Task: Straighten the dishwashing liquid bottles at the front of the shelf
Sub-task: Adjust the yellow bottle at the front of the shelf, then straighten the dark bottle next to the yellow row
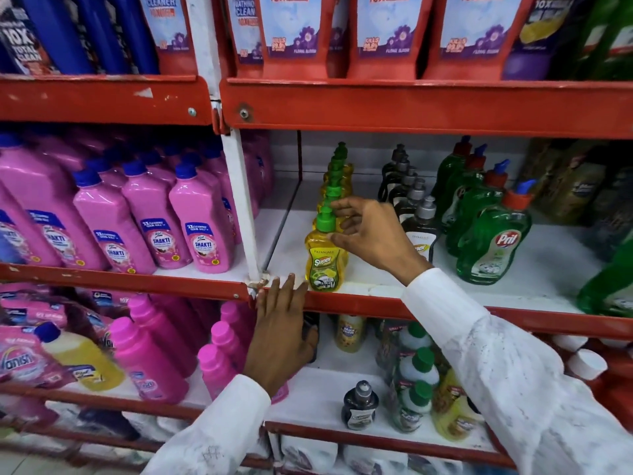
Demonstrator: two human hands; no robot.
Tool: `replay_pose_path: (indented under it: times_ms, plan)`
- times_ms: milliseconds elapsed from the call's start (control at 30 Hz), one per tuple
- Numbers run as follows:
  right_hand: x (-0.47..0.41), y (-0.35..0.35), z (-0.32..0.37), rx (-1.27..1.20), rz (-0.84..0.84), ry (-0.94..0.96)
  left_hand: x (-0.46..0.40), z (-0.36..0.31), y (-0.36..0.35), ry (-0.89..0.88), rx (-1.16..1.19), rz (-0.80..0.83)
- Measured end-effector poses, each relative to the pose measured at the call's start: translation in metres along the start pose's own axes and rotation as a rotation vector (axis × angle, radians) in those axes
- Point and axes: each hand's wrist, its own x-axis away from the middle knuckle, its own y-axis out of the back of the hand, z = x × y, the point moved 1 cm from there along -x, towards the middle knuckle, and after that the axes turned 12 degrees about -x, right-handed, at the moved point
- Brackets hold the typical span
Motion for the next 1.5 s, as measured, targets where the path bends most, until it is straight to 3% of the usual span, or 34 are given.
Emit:
replay_pose_path:
  times_ms: [133,267,400,500,833,1000,1267,1500]
  plan:
    - [0.036,0.013,-0.009,-0.032,-0.121,0.028,0.0,-0.025,0.004,-0.101,0.101,-0.147]
    - [0.108,0.015,-0.045,-0.068,-0.197,-0.037,-0.006,-0.042,-0.002,-0.215,0.12,-0.121]
    - [0.163,-0.023,-0.107,0.026,0.061,-0.335,-0.007,-0.048,-0.011,-0.228,0.066,-0.041]
    - [0.183,-0.055,-0.137,0.093,0.248,-0.441,-0.01,-0.049,-0.01,-0.223,0.067,-0.031]
    - [0.181,-0.082,-0.163,0.197,0.347,-0.432,-0.008,-0.055,-0.001,-0.177,0.11,0.029]
    - [0.173,-0.047,-0.121,0.131,0.202,-0.359,-0.008,-0.056,0.003,-0.164,0.111,0.024]
    - [0.132,0.072,-0.01,0.046,-0.146,-0.134,-0.014,-0.065,0.006,-0.121,0.038,0.027]
    - [0.081,0.119,0.011,0.073,-0.281,-0.061,-0.017,-0.071,0.007,-0.064,0.015,0.062]
